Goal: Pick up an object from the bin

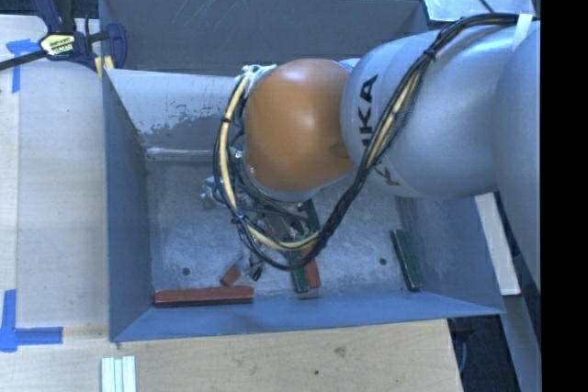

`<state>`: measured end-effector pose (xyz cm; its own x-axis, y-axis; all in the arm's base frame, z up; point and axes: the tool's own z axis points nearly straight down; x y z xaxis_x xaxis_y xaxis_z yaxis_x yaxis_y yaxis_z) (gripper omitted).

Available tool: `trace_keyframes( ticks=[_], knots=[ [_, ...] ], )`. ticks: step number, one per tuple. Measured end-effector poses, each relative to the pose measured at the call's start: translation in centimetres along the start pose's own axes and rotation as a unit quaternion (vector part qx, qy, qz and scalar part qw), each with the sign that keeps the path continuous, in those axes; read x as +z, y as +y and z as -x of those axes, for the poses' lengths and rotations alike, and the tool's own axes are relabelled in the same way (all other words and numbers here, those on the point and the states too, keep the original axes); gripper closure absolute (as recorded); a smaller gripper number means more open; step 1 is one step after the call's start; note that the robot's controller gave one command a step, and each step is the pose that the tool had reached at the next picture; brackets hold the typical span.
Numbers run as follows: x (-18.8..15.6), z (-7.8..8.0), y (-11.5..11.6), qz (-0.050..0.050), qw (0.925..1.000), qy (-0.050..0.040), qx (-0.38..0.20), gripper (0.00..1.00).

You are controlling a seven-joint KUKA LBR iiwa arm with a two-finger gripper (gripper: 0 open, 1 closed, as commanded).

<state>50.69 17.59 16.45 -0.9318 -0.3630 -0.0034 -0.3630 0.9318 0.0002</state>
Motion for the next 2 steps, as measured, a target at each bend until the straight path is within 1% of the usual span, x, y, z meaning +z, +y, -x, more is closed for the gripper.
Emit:
trace_keyframes(
  ticks=[1, 2],
  knots=[
    [9.65, -2.96, -6.52, 0.000, 0.9957, 0.0039, -0.093, 0.00],
    [9.25, -2.61, -6.25, 0.000, 0.9956, -0.0008, -0.093, 1.00]
  ],
)
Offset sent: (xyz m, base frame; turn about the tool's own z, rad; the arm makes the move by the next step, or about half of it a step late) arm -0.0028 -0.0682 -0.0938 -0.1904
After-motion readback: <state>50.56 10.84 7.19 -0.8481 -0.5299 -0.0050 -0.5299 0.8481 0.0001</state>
